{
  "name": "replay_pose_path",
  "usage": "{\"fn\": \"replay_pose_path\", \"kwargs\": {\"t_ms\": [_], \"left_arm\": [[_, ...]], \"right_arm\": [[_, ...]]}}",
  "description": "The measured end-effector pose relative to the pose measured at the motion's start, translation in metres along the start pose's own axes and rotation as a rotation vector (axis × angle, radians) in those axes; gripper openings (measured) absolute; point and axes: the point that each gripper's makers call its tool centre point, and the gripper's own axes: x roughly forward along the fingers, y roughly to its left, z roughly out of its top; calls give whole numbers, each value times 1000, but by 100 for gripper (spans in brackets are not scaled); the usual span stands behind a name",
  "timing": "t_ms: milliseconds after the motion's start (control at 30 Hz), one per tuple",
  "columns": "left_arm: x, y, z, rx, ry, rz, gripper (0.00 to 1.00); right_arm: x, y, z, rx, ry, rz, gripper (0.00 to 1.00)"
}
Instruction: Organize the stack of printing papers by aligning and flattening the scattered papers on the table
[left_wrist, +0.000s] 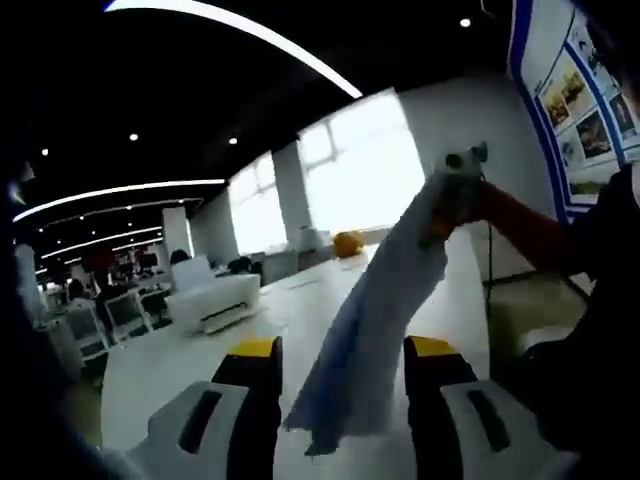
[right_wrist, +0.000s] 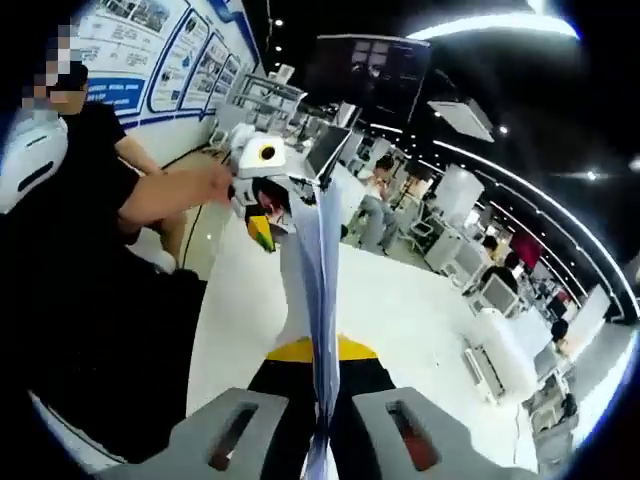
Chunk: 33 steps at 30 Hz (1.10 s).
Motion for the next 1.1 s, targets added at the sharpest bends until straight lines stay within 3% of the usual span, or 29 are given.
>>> {"fn": "replay_pose_path", "kwargs": {"t_ms": [233, 433, 633, 733, 900, 967, 1067, 1100], "left_arm": [[22, -13, 15, 30, 22, -59, 57], [38, -30, 14, 38, 48, -107, 56], [51, -51, 6, 28, 67, -158, 51], [56, -63, 3, 16, 77, -182, 47], [63, -69, -8, -2, 98, -203, 44], [64, -72, -10, -14, 90, -214, 40], [62, -80, -7, 28, 63, -257, 8], [61, -78, -8, 10, 68, -253, 6]], "right_arm": [[-3, -10, 15, -162, 206, 65, 0], [-5, -17, 33, -259, 333, 104, 0], [4, -18, 38, -330, 478, 153, 0], [9, -12, 38, -367, 530, 189, 0], [15, 3, 55, -383, 521, 230, 0], [16, 10, 61, -396, 515, 243, 0], [18, 18, 66, -418, 526, 259, 0], [19, 19, 68, -427, 523, 266, 0]]}}
